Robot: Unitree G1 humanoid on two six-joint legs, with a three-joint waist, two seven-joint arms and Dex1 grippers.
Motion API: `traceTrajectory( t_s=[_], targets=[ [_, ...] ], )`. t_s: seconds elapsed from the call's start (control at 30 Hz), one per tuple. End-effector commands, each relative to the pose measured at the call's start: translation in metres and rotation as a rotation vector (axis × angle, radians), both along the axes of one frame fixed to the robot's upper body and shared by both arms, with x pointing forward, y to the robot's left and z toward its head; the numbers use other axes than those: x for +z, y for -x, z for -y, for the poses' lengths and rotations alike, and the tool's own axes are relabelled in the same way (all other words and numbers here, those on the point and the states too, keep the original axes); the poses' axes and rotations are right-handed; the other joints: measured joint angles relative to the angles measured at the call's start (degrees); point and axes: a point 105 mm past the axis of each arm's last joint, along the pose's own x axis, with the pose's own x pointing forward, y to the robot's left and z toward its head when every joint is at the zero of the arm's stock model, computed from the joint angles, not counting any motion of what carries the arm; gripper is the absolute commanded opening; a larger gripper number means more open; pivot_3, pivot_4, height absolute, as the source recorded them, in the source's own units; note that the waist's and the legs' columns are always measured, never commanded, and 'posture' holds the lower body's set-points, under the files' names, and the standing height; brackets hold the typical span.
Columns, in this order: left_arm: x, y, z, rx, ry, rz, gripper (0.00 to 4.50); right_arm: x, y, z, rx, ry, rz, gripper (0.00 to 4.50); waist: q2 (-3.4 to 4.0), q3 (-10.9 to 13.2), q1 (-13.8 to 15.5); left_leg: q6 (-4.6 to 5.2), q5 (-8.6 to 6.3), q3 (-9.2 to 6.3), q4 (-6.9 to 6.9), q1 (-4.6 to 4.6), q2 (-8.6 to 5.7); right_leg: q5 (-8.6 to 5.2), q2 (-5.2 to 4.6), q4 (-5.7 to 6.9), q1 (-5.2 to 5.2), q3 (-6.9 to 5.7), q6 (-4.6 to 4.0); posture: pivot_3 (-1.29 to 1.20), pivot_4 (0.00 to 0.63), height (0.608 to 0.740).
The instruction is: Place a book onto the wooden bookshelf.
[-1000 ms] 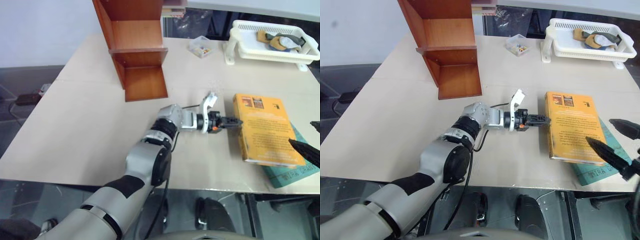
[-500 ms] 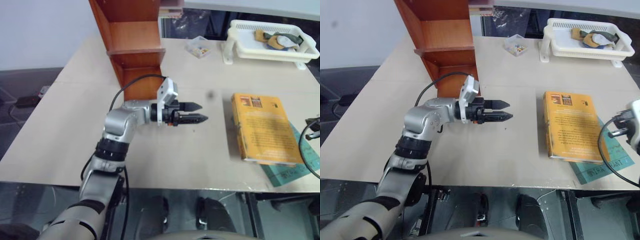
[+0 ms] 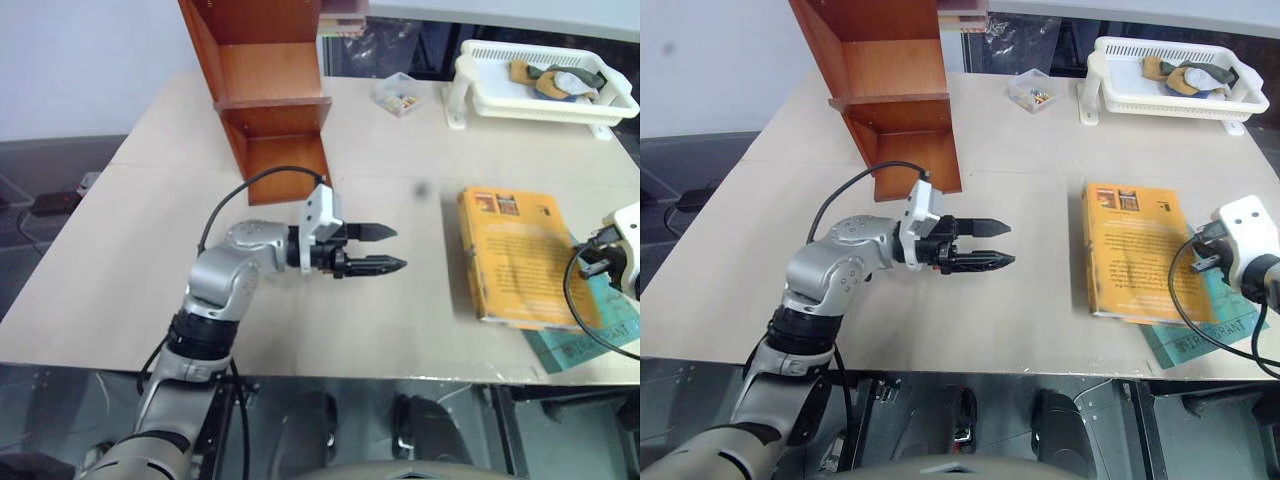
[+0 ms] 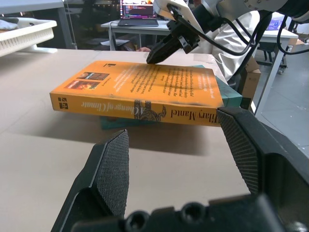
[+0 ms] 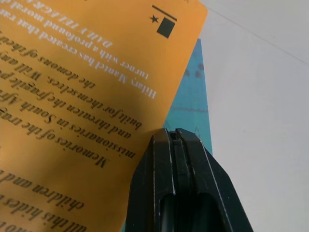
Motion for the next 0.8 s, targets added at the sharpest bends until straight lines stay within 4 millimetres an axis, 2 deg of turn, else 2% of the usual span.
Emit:
traceTrajectory(
  t_s=[0.03,0.13,0.2,0.27,0.43,0.6,0.8],
  targets=[
    [0.007,0.006,0.004,-0.030,0.011,0.042,3.34,0.019,0.003,0.033,-0.126,0.104,0.056,0.00,0.00,0.0,0.0,-0.03,0.02,0.00,0.00,0.00,0.00,0.00,0.00,0.00,0.00,0.00,0.00,0.00,0.150,0.740],
    [0.007,0.006,0.003,-0.032,0.005,0.049,3.34,0.021,0.015,0.063,-0.230,0.250,0.032,0.00,0.01,0.0,0.1,-0.10,0.06,0.01,0.00,-0.01,-0.01,0.00,0.00,0.00,0.00,0.00,0.00,0.00,0.150,0.740],
    [0.007,0.006,0.004,-0.038,0.002,0.051,3.34,0.015,0.019,0.073,-0.249,0.313,-0.015,0.00,0.01,0.0,0.0,-0.12,0.07,0.02,0.00,-0.01,-0.01,0.00,-0.01,0.00,-0.01,0.00,0.00,0.00,0.150,0.740],
    [0.007,0.007,0.005,-0.046,-0.001,0.066,3.34,0.005,0.017,0.073,-0.253,0.285,-0.057,0.00,0.01,0.0,-0.3,-0.13,0.08,0.04,0.00,0.02,0.00,-0.08,0.00,0.00,0.00,0.02,0.13,0.00,0.150,0.740],
    [0.010,0.011,0.002,-0.063,-0.009,0.100,3.34,-0.022,0.015,0.067,-0.224,0.186,-0.180,0.00,0.06,0.0,-1.2,-0.02,0.01,0.07,0.00,0.11,0.07,-0.12,0.07,0.04,0.01,0.10,0.20,0.00,0.150,0.740],
    [0.010,0.012,-0.002,-0.049,-0.013,0.105,3.34,-0.028,0.015,0.061,-0.183,0.140,-0.219,0.00,0.09,0.0,-1.0,-0.02,0.01,0.07,0.00,0.10,0.07,-0.12,0.07,0.09,-0.01,0.10,0.19,0.00,0.150,0.740],
    [0.009,0.015,-0.004,-0.038,-0.006,0.093,3.34,-0.027,0.011,0.024,-0.053,0.018,-0.215,0.00,0.09,0.0,-0.9,-0.03,0.02,0.06,0.00,0.09,0.06,-0.12,0.06,0.08,-0.01,0.10,0.19,0.00,0.150,0.740]
  ],
)
